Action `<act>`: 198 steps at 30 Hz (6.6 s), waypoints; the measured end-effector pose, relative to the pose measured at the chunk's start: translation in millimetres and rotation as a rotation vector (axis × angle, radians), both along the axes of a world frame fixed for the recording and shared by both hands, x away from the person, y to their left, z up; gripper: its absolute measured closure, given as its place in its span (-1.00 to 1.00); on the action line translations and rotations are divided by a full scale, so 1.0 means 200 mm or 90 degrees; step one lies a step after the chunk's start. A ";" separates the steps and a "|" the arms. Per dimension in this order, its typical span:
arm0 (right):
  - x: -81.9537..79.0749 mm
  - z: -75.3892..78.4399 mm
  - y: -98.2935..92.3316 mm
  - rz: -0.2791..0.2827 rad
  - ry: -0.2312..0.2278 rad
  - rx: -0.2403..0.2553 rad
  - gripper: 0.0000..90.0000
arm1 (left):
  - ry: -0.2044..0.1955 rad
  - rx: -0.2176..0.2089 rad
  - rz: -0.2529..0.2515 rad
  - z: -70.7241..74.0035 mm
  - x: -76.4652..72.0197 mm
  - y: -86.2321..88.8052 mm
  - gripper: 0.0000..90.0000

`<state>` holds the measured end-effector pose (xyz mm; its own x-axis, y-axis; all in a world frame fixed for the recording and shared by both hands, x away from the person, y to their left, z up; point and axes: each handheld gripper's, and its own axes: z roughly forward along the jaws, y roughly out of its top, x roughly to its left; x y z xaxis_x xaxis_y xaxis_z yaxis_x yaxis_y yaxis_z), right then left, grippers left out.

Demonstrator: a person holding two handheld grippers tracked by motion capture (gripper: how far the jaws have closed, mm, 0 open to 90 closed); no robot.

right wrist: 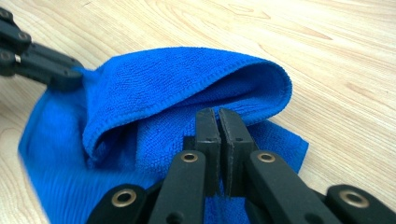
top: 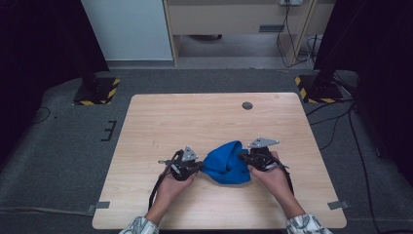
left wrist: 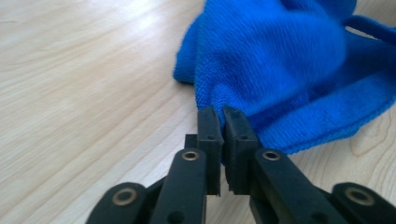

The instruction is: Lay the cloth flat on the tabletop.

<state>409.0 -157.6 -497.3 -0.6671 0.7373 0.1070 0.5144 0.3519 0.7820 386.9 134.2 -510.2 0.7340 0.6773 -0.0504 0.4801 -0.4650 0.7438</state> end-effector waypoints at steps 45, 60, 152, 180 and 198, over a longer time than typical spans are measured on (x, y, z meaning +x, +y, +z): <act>-0.02 -0.08 0.12 -0.012 -0.016 -0.056 -0.53 | -0.048 -0.086 0.073 0.01 -0.02 0.03 -0.26; -0.17 -0.11 0.25 0.103 -0.001 -0.062 -0.61 | -0.040 -0.085 0.056 0.01 -0.04 -0.03 -0.43; -0.14 0.02 -0.14 0.024 -0.016 0.076 0.89 | -0.016 -0.109 0.138 0.03 0.18 0.20 0.92; -0.09 -0.05 -0.19 -0.024 0.010 0.043 0.97 | -0.016 -0.070 0.093 -0.04 0.20 0.19 0.17; -0.09 -0.05 -0.19 -0.026 0.012 0.035 0.98 | -0.061 -0.138 0.101 0.02 0.19 0.27 -0.15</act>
